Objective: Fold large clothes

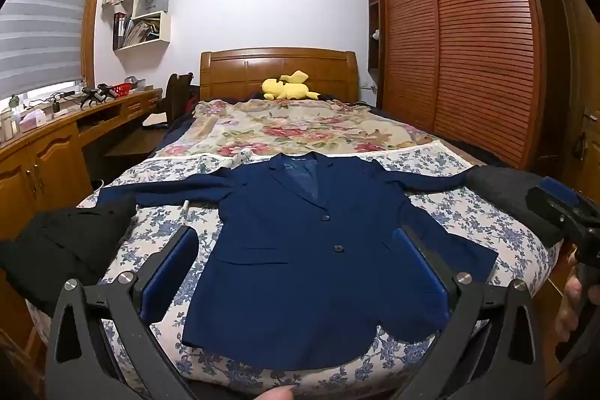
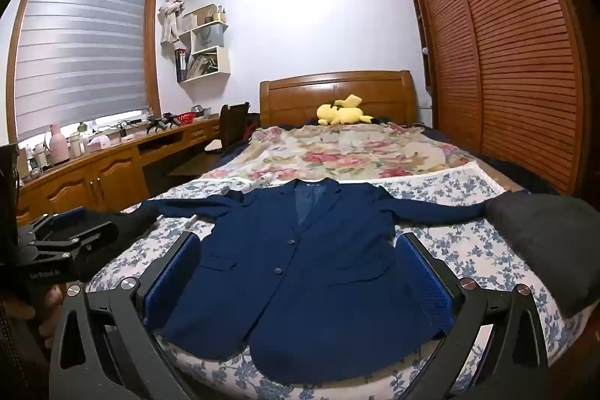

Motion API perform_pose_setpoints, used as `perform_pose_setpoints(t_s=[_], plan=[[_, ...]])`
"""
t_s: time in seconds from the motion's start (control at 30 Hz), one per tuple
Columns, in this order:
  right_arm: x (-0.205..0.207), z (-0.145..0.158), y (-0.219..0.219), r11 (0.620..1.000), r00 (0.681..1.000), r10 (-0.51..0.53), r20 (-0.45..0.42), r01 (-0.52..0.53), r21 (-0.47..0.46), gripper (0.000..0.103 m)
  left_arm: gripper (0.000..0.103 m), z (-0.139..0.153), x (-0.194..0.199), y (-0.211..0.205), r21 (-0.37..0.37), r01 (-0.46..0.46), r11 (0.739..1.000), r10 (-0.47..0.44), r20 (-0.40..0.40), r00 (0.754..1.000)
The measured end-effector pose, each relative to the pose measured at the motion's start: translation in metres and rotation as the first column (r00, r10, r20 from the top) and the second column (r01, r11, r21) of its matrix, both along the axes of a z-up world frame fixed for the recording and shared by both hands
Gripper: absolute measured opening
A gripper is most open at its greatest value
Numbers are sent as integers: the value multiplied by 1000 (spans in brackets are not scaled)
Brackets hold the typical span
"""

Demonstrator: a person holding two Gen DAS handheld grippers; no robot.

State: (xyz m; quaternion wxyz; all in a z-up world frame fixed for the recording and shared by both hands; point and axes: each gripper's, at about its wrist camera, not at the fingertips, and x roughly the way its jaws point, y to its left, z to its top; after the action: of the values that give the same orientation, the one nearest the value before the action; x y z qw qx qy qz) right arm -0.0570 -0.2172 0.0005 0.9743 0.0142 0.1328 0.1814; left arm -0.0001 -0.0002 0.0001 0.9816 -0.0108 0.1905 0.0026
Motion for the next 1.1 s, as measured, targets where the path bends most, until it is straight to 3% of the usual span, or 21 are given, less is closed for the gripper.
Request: perform_pose_setpoints(t_s=[1.1], plan=[[-1,0,0,1000,1000,3,-4,-3,-2,103,103,11,-12,-3,12,-15,1000,14,23,1000]])
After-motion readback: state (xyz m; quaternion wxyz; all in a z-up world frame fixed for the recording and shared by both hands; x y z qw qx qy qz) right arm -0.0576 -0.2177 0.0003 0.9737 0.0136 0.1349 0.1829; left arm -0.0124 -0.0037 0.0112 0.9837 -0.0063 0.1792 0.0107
